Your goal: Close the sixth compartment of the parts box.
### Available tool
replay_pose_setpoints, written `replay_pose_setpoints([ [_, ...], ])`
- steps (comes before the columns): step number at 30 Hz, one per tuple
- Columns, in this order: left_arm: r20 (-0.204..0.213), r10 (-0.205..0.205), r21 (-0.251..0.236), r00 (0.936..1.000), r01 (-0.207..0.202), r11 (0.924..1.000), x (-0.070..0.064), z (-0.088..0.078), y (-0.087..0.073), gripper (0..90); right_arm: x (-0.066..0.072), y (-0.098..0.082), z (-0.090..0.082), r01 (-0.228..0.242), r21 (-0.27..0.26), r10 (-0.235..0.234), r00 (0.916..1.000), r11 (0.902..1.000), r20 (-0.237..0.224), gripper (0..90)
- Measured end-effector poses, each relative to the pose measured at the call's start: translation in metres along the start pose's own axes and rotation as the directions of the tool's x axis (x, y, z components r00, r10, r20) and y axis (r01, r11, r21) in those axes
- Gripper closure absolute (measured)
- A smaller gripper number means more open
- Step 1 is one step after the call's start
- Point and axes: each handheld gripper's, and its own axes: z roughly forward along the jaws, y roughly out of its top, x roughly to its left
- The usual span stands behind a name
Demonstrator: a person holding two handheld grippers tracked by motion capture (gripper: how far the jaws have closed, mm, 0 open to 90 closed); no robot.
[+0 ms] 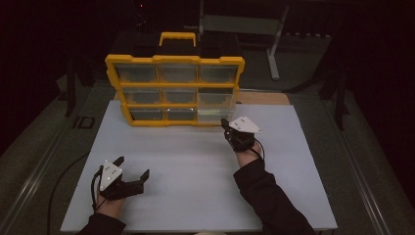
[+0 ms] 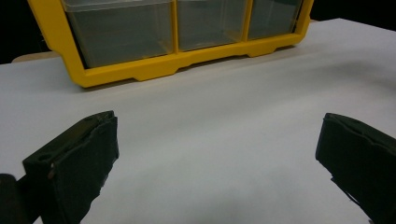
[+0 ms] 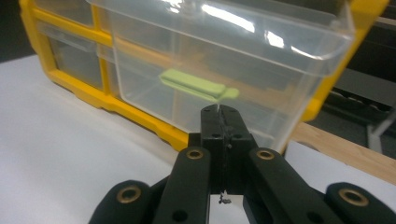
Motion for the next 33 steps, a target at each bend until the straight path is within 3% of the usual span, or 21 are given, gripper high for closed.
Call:
replay_pose_setpoints([
  [11, -0.004, 0.011, 0.004, 0.9999, -0.011, 0.9999, -0.001, 0.000, 0.000, 0.3, 0.006, 0.003, 0.005, 0.013, -0.008, -0.013, 0.9999, 0.9999, 0.005, 90.0],
  [19, -0.001, 0.009, 0.003, 1.0000, -0.009, 1.0000, -0.001, 0.000, 0.000, 0.3, 0.008, 0.004, 0.006, -0.016, -0.007, 0.016, 0.9998, 0.9999, 0.014, 90.0],
  [25, -0.001, 0.006, 0.002, 1.0000, -0.006, 1.0000, -0.001, 0.000, 0.000, 0.3, 0.010, 0.007, 0.009, 0.002, 0.003, -0.002, 0.9998, 1.0000, 0.022, 90.0],
  [29, -0.001, 0.010, 0.002, 0.9999, -0.010, 0.9999, -0.001, 0.000, 0.000, 0.3, 0.007, 0.008, 0.012, -0.021, 0.017, 0.020, 0.9980, 0.9996, 0.060, 90.0],
  [30, -0.002, 0.012, 0.002, 0.9999, -0.012, 0.9999, -0.001, 0.000, 0.000, 0.3, 0.005, 0.008, 0.014, -0.045, 0.022, 0.044, 0.9979, 0.9987, 0.048, 90.0],
  [33, -0.001, 0.011, 0.002, 0.9999, -0.011, 0.9999, -0.001, 0.000, 0.000, 0.3, 0.005, 0.011, 0.018, -0.042, 0.029, 0.040, 0.9978, 0.9987, 0.052, 90.0],
])
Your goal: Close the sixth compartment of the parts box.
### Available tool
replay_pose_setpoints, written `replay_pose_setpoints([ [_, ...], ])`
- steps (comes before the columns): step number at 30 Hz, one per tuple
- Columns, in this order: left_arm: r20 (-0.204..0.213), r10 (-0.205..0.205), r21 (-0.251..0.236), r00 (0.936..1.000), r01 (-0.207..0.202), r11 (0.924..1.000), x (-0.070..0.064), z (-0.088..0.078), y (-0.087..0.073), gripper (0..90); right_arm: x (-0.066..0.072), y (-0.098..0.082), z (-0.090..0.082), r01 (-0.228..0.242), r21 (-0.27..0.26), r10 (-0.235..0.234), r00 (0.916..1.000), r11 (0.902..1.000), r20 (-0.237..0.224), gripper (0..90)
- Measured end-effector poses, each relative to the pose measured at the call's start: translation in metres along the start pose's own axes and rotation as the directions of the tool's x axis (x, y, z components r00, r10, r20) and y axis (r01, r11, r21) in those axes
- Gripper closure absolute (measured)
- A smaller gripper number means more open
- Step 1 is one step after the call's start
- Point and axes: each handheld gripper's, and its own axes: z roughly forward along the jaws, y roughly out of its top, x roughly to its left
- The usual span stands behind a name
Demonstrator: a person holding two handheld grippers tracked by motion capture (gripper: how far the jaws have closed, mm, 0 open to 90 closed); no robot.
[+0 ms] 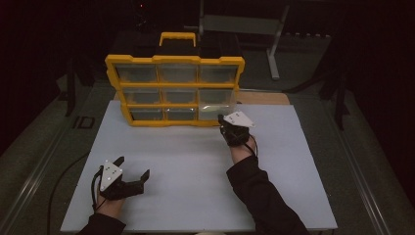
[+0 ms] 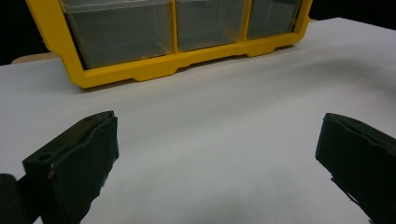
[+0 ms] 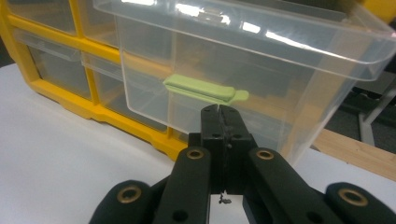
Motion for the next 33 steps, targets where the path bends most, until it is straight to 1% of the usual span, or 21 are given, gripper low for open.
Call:
replay_pose_setpoints([
  [3, 0.001, -0.004, -0.003, 1.0000, 0.004, 1.0000, 0.000, 0.000, 0.000, 0.3, 0.000, 0.002, 0.003, 0.000, 0.004, 0.000, 1.0000, 1.0000, 0.003, 90.0],
  [7, 0.001, 0.003, 0.000, 1.0000, -0.003, 1.0000, 0.000, 0.000, 0.000, 0.3, -0.001, 0.004, 0.007, 0.000, 0.011, -0.001, 0.9999, 0.9999, 0.012, 90.0],
  [11, 0.001, 0.002, 0.001, 1.0000, -0.002, 1.0000, 0.000, 0.000, 0.000, 0.3, -0.003, 0.005, 0.010, -0.004, 0.020, 0.004, 0.9999, 0.9998, 0.011, 90.0],
  [17, 0.001, 0.002, 0.000, 1.0000, -0.002, 1.0000, 0.000, 0.000, 0.000, 0.3, -0.006, 0.008, 0.017, 0.007, 0.022, -0.007, 0.9998, 0.9997, 0.021, 90.0],
  [23, 0.005, -0.009, -0.003, 0.9999, 0.009, 1.0000, 0.000, 0.000, 0.000, 0.3, -0.009, 0.010, 0.023, 0.001, 0.026, -0.002, 0.9997, 0.9997, 0.025, 90.0],
  [26, 0.005, -0.009, -0.009, 0.9999, 0.009, 0.9999, 0.000, -0.001, 0.000, 0.3, -0.010, 0.011, 0.026, 0.003, 0.030, -0.004, 0.9996, 0.9995, 0.028, 90.0],
  [33, 0.003, -0.008, -0.003, 1.0000, 0.008, 1.0000, 0.001, 0.000, 0.000, 0.3, -0.013, 0.016, 0.033, 0.004, 0.047, -0.006, 0.9994, 0.9989, 0.033, 90.0],
])
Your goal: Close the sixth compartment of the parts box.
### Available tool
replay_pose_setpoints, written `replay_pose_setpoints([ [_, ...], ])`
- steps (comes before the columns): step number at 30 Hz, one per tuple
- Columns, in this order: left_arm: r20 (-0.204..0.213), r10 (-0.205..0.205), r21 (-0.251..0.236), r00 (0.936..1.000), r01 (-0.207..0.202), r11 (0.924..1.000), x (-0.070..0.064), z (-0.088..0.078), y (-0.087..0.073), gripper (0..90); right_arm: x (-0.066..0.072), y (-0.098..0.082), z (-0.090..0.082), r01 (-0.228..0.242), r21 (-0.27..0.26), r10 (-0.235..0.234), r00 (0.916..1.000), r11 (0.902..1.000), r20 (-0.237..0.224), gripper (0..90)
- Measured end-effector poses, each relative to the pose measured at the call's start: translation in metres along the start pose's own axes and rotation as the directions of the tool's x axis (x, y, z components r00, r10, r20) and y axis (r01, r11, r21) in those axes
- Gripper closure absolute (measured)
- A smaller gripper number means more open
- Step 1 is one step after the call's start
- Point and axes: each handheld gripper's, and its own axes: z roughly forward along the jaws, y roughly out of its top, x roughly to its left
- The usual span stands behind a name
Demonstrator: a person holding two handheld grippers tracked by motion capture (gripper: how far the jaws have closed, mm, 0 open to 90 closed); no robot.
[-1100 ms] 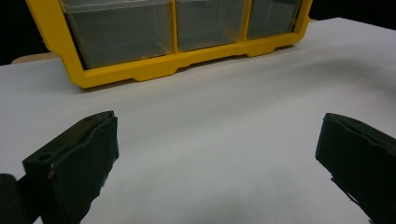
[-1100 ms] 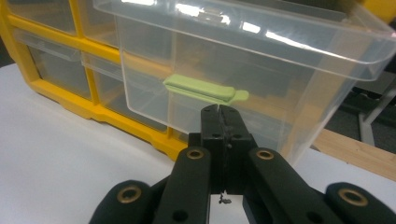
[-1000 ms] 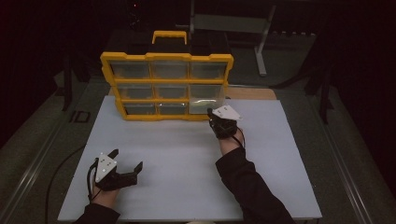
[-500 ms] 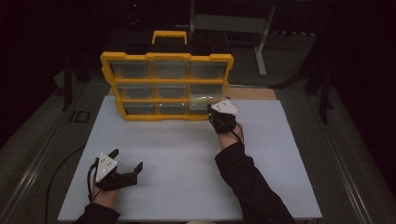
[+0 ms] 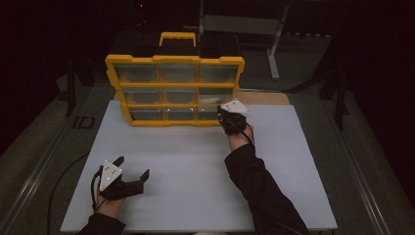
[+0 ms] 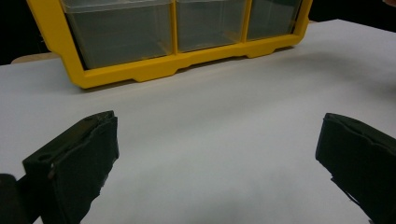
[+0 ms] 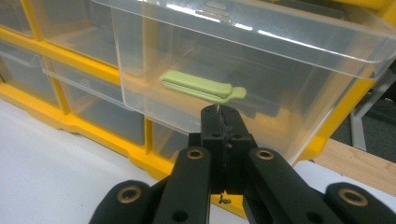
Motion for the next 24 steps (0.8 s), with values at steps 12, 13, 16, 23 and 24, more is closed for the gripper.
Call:
replay_pose_setpoints([
  [12, 0.001, 0.006, 0.001, 1.0000, -0.006, 1.0000, -0.001, 0.001, 0.000, 0.3, -0.007, 0.011, 0.013, -0.014, 0.021, 0.014, 0.9999, 0.9997, 0.008, 90.0],
  [13, 0.000, 0.008, 0.002, 1.0000, -0.008, 1.0000, -0.001, 0.001, 0.000, 0.3, -0.007, 0.012, 0.015, -0.010, 0.024, 0.010, 0.9999, 0.9997, 0.007, 90.0],
  [16, -0.002, 0.011, 0.000, 0.9999, -0.011, 0.9999, -0.001, 0.001, 0.000, 0.3, -0.009, 0.014, 0.019, -0.016, 0.031, 0.016, 0.9999, 0.9994, 0.002, 90.0],
  [23, -0.001, 0.016, 0.000, 0.9999, -0.016, 0.9999, -0.002, 0.001, 0.000, 0.3, -0.013, 0.012, 0.030, -0.022, 0.062, 0.021, 0.9997, 0.9978, 0.008, 90.0],
  [24, 0.000, 0.018, -0.002, 0.9998, -0.018, 0.9998, -0.002, 0.001, 0.000, 0.3, -0.013, 0.013, 0.031, -0.030, 0.059, 0.030, 0.9995, 0.9978, 0.001, 90.0],
])
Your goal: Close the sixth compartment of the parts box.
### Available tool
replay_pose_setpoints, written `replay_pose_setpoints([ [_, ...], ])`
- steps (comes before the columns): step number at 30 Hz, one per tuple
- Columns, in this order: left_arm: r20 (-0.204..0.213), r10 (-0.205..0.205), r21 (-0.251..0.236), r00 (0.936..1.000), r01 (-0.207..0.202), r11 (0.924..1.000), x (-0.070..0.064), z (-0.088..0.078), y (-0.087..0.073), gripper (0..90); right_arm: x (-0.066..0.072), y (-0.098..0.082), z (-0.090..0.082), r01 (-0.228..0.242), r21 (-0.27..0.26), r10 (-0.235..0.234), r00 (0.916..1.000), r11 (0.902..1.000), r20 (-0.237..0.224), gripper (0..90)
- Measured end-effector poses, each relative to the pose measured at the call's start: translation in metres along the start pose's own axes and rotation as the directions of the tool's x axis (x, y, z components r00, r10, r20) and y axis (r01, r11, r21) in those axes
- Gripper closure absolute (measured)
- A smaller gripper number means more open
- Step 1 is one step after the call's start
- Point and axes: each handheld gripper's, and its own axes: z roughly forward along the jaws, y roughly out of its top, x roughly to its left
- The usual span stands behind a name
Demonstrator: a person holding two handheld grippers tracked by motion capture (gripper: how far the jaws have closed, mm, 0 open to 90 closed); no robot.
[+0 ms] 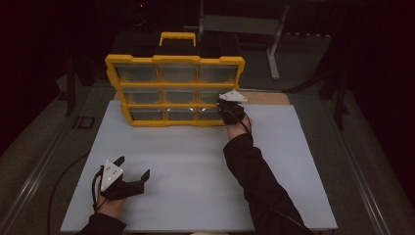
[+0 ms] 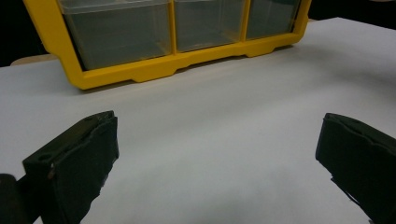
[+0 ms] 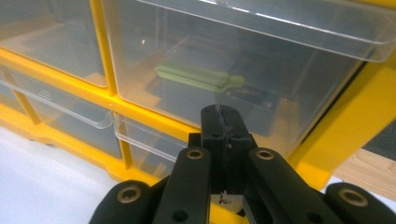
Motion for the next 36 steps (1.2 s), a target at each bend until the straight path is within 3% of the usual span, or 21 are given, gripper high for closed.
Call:
replay_pose_setpoints([
  [1, 0.002, 0.001, -0.002, 1.0000, -0.001, 1.0000, -0.001, 0.000, 0.000, 0.3, 0.000, 0.001, 0.000, -0.009, -0.010, 0.008, 0.9999, 0.9999, -0.009, 90.0],
  [3, 0.002, 0.004, -0.003, 1.0000, -0.004, 1.0000, -0.001, 0.000, 0.000, 0.3, 0.003, 0.002, 0.000, 0.021, -0.014, -0.021, 0.9998, 0.9997, 0.002, 90.0],
  [7, 0.004, 0.001, 0.000, 1.0000, -0.001, 1.0000, -0.001, 0.000, 0.000, 0.3, 0.001, 0.004, 0.000, -0.022, -0.010, 0.022, 0.9996, 0.9997, -0.015, 90.0],
  [10, 0.000, 0.005, -0.003, 1.0000, -0.005, 1.0000, 0.000, -0.001, 0.001, 0.3, 0.004, 0.004, 0.000, -0.019, -0.015, 0.019, 0.9998, 0.9997, -0.004, 90.0],
  [13, -0.002, 0.000, -0.005, 1.0000, 0.000, 1.0000, 0.001, -0.001, 0.001, 0.3, 0.002, 0.004, 0.000, -0.049, -0.017, 0.049, 0.9987, 0.9987, -0.015, 90.0],
  [17, -0.005, -0.002, -0.007, 1.0000, 0.002, 1.0000, 0.001, -0.001, 0.001, 0.3, 0.003, 0.005, 0.000, -0.021, -0.018, 0.021, 0.9998, 0.9996, -0.004, 90.0],
  [24, -0.006, -0.004, -0.004, 1.0000, 0.004, 1.0000, 0.002, -0.001, 0.000, 0.3, 0.002, 0.006, -0.001, -0.038, -0.017, 0.038, 0.9992, 0.9991, -0.008, 90.0],
  [25, -0.005, 0.000, -0.008, 1.0000, 0.000, 1.0000, 0.001, -0.001, 0.001, 0.3, 0.004, 0.006, -0.001, -0.036, -0.016, 0.035, 0.9984, 0.9992, -0.045, 86.8],
  [29, -0.006, -0.001, -0.008, 1.0000, 0.000, 1.0000, 0.001, -0.001, 0.001, 0.3, 0.010, 0.007, -0.001, -0.048, 0.016, 0.049, 0.9951, 0.9987, -0.085, 81.6],
  [36, -0.011, -0.008, -0.014, 0.9999, 0.008, 0.9999, 0.002, -0.002, 0.002, 0.3, 0.017, 0.014, -0.010, -0.084, 0.005, 0.085, 0.9937, 0.9964, -0.074, 58.8],
])
